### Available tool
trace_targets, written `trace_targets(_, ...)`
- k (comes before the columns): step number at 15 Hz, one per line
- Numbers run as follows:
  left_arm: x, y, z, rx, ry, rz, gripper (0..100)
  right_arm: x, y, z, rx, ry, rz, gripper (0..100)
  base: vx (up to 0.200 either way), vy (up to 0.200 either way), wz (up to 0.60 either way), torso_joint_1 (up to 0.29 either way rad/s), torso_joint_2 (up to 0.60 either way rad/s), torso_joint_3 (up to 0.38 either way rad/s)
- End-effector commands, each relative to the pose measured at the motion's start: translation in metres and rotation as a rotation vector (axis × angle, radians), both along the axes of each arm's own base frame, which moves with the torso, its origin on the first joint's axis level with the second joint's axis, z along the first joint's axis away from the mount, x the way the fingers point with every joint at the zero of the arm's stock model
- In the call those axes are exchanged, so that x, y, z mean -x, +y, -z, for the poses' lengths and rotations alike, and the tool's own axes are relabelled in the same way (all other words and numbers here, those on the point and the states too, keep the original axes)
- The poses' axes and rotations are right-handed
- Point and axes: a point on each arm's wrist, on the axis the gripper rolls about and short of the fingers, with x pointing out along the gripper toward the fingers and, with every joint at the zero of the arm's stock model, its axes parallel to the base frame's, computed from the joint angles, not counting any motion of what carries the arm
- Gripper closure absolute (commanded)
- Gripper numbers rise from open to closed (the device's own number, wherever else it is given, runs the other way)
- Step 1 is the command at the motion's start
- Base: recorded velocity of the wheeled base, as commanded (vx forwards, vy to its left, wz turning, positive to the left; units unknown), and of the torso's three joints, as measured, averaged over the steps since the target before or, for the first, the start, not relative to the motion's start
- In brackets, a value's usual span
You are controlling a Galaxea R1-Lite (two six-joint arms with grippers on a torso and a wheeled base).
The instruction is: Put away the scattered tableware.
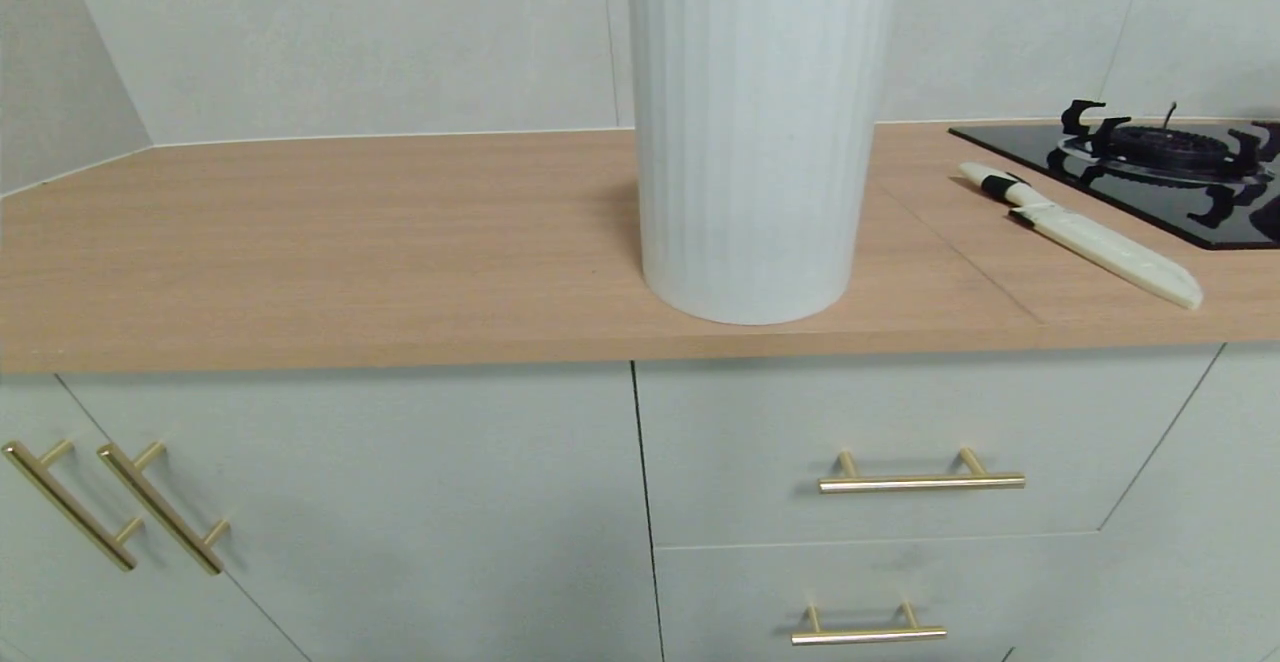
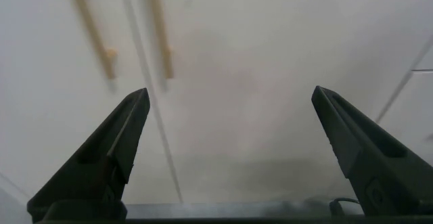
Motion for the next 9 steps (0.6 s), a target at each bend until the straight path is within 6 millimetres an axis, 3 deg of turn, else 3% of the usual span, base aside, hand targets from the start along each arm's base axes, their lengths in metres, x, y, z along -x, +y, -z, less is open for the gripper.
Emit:
trace_targets(1, 0.0000, 0.0000, 0.0000, 0.000, 0.000, 0.000, 0, -0.0001, 0.0000, 0.0000, 0.001, 0.001, -0.001, 0, 0.000, 0.000, 0.00, 0.000, 0.00, 0.000)
trace_targets(5, 0.0000, 0.0000, 0.0000, 0.000, 0.000, 0.000, 0, -0.0001, 0.0000, 0.0000, 0.001, 0.001, 0.001, 0, 0.000, 0.000, 0.00, 0.000, 0.00, 0.000)
trace_targets(8, 0.0000, 0.0000, -0.0002, 0.002, -0.002, 0.000, 0, -0.0001, 0.0000, 0.0000, 0.001, 0.001, -0.001, 0, 0.200, 0.000, 0.00, -0.002, 0.00, 0.005)
trace_targets(9, 0.0000, 0.0000, 0.0000, 0.002, 0.000, 0.000, 0, -0.0001, 0.0000, 0.0000, 0.001, 0.001, -0.001, 0, 0.000, 0.000, 0.00, 0.000, 0.00, 0.000)
